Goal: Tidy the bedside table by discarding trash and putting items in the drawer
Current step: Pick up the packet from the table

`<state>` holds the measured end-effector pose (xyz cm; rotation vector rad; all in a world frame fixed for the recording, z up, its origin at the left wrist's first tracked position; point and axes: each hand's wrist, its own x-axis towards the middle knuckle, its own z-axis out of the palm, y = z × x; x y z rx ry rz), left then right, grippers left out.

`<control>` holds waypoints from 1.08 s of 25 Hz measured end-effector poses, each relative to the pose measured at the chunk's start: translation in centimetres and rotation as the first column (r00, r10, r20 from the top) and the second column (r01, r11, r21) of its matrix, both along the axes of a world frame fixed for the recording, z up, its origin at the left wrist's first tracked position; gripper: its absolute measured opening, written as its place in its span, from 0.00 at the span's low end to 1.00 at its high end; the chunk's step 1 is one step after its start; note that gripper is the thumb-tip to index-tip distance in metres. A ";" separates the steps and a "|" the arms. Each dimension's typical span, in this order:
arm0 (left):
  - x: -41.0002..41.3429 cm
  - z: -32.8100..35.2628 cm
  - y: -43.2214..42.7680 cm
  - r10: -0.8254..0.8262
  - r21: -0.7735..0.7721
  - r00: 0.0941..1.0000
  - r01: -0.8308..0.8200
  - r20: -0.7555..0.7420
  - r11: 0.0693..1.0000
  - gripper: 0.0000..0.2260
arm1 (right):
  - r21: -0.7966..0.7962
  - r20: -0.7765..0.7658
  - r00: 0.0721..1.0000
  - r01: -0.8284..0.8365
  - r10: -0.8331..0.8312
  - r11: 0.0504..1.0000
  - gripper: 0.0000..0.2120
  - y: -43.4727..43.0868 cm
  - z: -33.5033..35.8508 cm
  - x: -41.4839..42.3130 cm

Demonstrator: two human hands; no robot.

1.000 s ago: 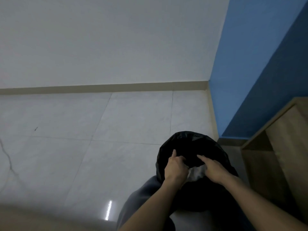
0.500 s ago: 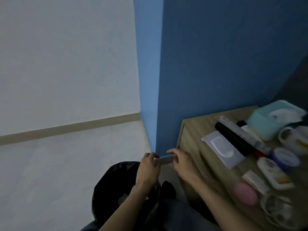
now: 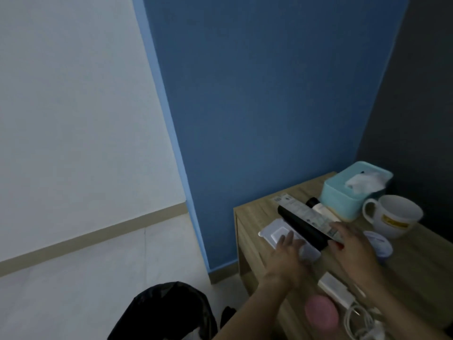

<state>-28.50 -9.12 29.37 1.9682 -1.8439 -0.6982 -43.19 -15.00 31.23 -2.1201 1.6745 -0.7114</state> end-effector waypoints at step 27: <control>8.4 -2.6 7.6 0.333 -0.122 0.926 -0.357 -0.179 0.926 0.22 | -0.373 0.186 0.981 0.026 0.047 0.928 0.05 5.8 1.7 6.1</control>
